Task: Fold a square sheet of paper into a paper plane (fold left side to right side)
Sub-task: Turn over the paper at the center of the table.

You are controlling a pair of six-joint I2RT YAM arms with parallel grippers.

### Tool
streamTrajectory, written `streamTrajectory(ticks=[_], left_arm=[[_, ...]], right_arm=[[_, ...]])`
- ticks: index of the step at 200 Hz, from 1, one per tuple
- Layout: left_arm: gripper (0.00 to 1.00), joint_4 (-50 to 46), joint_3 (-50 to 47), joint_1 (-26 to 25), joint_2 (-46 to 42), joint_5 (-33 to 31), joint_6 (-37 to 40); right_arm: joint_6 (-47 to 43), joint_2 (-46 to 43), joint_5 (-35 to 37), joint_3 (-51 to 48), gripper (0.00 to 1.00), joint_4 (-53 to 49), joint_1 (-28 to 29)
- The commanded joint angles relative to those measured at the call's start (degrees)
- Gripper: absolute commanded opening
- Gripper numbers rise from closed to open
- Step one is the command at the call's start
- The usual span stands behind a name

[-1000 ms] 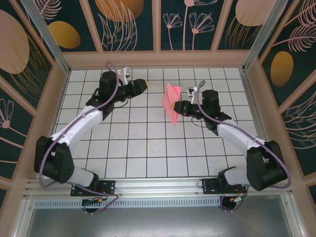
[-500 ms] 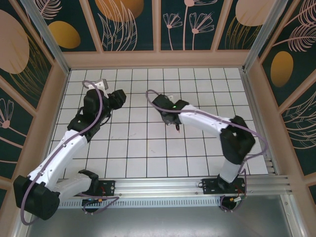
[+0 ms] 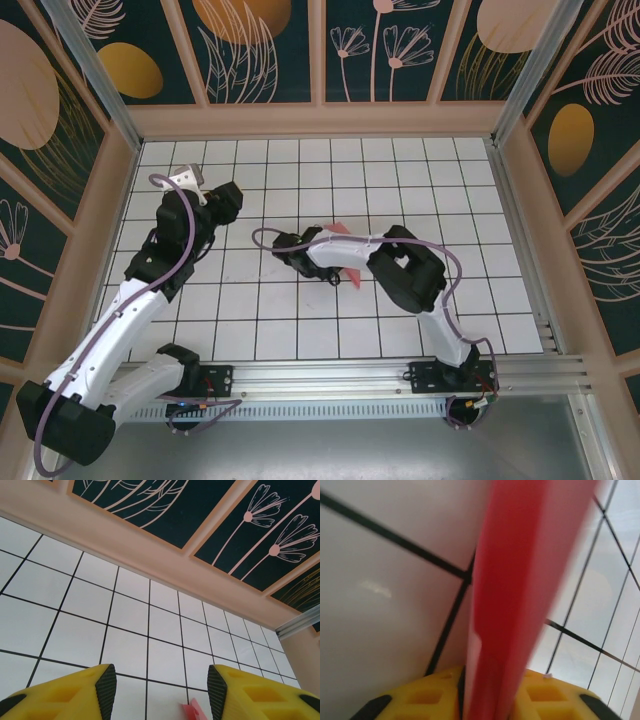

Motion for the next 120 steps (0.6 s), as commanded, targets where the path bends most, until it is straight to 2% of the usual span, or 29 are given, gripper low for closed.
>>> streamTrajectory(ticks=[1,27,51,93,120], left_arm=[[0.54,0.3,-0.7,-0.2,0.4,-0.1,0.8],[0.55,0.4,-1.2,-0.2,1.4,1.4,0.3],[0.56,1.7,-3.2,-0.2,2.6,4.4,-1.5],[0.55,7.6,-6.8,-0.2,9.0,17.6,-4.2],[0.56,13.6,-7.7,-1.4,15.1,27.2,-8.1]], right_arm=[[-0.2,0.2,-0.8,1.8,0.34,-2.5,1.0],[0.4,-2.9,-5.5,0.3,0.48,-0.9,1.8],[1.6,-9.2,-12.0,-2.9,0.6,1.9,1.8],[2.9,-23.3,-18.7,-8.9,0.77,6.3,1.4],[3.0,-32.1,-22.8,-14.4,0.8,11.4,-3.1]])
